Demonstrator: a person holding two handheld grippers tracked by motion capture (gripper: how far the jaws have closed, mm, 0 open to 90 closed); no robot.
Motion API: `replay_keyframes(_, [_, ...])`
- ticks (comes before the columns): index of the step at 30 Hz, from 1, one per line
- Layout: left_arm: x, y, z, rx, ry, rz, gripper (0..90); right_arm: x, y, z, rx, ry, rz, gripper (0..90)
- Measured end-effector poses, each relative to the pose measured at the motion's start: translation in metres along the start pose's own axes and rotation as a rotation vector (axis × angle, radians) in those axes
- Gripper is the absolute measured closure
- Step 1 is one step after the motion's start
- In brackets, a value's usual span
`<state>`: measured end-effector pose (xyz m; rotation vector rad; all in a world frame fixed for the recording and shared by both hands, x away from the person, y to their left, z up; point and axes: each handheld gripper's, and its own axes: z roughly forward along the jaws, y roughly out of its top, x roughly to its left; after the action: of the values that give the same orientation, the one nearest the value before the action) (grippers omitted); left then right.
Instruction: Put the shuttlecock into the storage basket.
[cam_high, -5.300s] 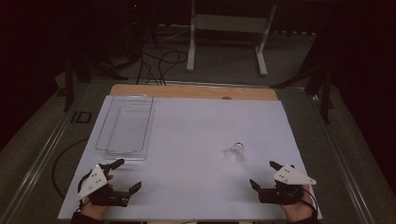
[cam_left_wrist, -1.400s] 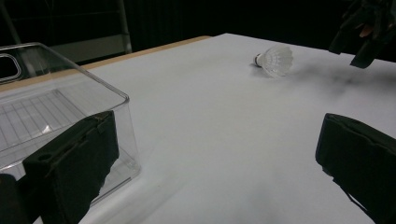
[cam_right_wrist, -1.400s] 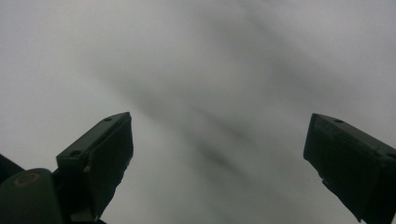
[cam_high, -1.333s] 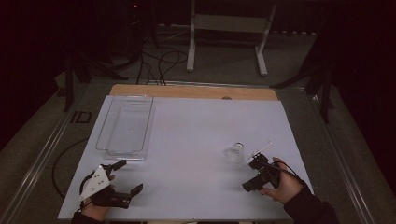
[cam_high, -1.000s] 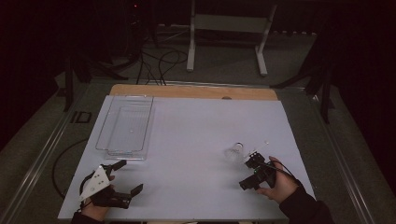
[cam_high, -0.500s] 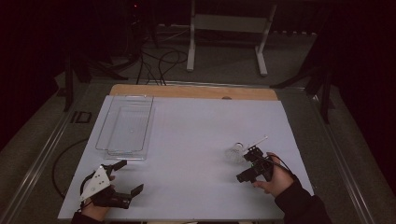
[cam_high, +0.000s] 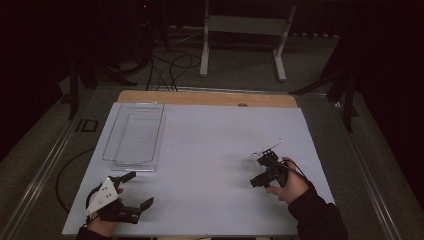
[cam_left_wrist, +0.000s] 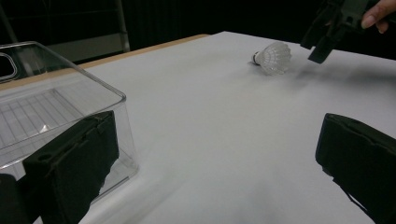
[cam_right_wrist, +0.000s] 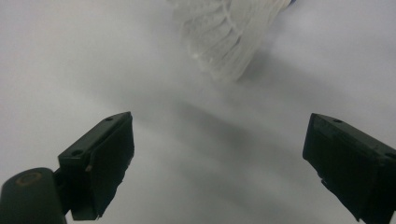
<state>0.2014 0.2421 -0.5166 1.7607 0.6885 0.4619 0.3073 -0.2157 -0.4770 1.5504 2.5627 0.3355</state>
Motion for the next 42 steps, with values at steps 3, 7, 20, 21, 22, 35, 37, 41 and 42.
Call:
replay_keyframes(3, [0.0, 0.0, 0.0, 0.001, 0.0, 0.0, 0.0, -0.001, 0.005, -0.001, -0.011, -0.012, -0.005, 11.2])
replay_keyframes(7, [0.0, 0.0, 0.0, 0.002, -0.001, 0.002, 0.0, -0.003, 0.014, -0.002, -0.029, -0.017, 0.009, 11.5])
replay_keyframes(20, [0.0, 0.0, 0.0, 0.004, -0.007, 0.002, 0.0, -0.002, 0.029, 0.006, -0.043, -0.053, 0.044, 23.2])
replay_keyframes(21, [0.0, 0.0, 0.0, 0.004, -0.007, 0.003, 0.0, -0.002, 0.029, 0.006, -0.043, -0.053, 0.044, 23.2])
replay_keyframes(22, [0.0, 0.0, 0.001, 0.006, -0.008, 0.002, 0.0, -0.002, 0.03, 0.007, -0.044, -0.056, 0.046, 26.3])
replay_keyframes(35, [0.0, 0.0, 0.001, 0.006, -0.009, 0.002, 0.0, -0.004, 0.034, 0.028, -0.002, -0.071, 0.09, 44.7])
replay_keyframes(37, [0.0, 0.0, 0.001, 0.007, -0.01, 0.003, 0.0, -0.004, 0.034, 0.029, -0.011, -0.072, 0.098, 46.0])
replay_keyframes(41, [0.0, 0.0, 0.001, 0.008, -0.01, 0.004, 0.0, -0.006, 0.037, 0.031, -0.006, -0.076, 0.117, 54.2])
replay_keyframes(42, [0.0, 0.0, 0.001, 0.009, -0.01, 0.004, 0.0, -0.007, 0.039, 0.032, 0.0, -0.083, 0.123, 59.5])
